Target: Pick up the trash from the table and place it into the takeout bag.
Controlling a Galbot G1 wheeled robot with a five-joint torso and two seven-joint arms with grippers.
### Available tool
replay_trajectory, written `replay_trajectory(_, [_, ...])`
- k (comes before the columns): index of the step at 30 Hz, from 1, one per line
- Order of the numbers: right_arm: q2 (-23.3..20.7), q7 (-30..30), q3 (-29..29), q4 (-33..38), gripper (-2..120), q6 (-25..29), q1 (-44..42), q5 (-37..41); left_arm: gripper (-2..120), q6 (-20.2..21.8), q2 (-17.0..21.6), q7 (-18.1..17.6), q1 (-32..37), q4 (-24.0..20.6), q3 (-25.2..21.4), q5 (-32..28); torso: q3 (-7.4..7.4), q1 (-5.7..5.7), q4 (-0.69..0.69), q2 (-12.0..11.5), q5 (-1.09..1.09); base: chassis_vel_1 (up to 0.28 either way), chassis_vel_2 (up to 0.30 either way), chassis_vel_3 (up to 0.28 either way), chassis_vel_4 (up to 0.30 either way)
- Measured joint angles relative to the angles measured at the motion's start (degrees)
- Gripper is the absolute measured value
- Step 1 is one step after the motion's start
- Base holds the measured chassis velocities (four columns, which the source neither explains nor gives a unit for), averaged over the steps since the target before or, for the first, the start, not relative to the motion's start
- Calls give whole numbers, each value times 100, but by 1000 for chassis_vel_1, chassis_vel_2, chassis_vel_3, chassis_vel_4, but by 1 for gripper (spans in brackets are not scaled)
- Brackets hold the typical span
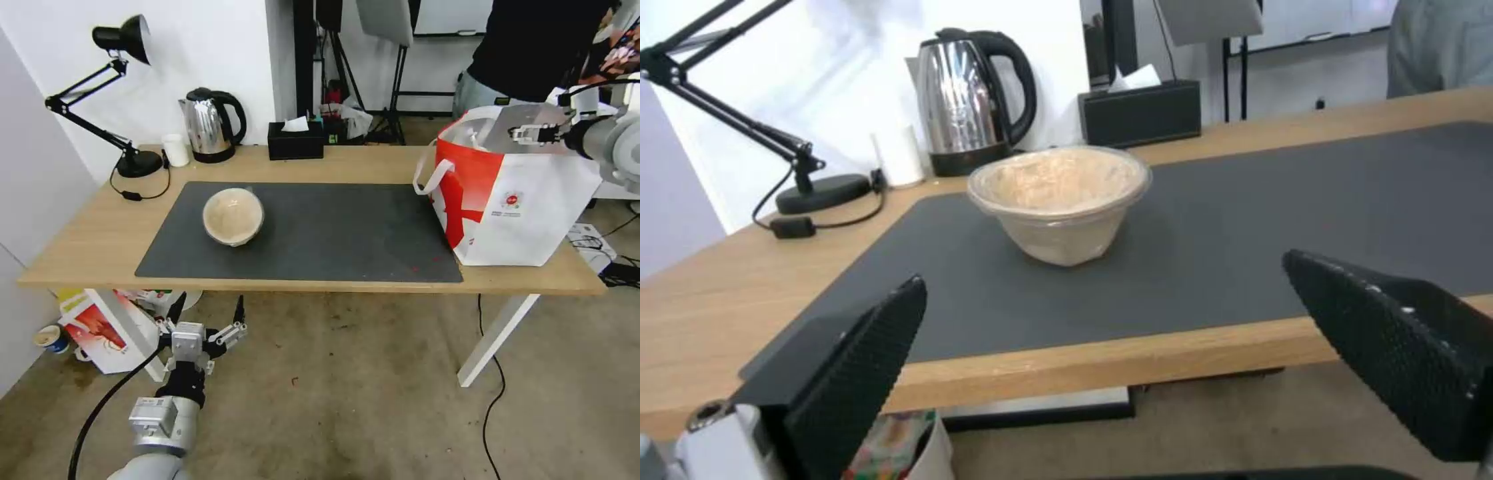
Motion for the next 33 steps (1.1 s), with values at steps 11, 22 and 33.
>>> replay_trajectory(11, [293, -530, 948, 813, 100, 2892, -823, 13, 100, 0, 0, 1, 0, 0, 0, 0, 0, -1, 1, 0, -1, 0, 0, 0, 0])
replay_trajectory(22, [706, -470, 1726, 2093, 100, 5145, -2717, -1977, 100, 0, 1, 0, 0, 0, 0, 0, 0, -1, 1, 0, -1, 0, 0, 0, 0])
replay_trajectory(33, [1377, 778, 2286, 3366, 100, 5353, -4697, -4118, 100, 0, 1, 0, 1, 0, 0, 0, -1, -1, 0, 0, -1, 0, 0, 0, 0])
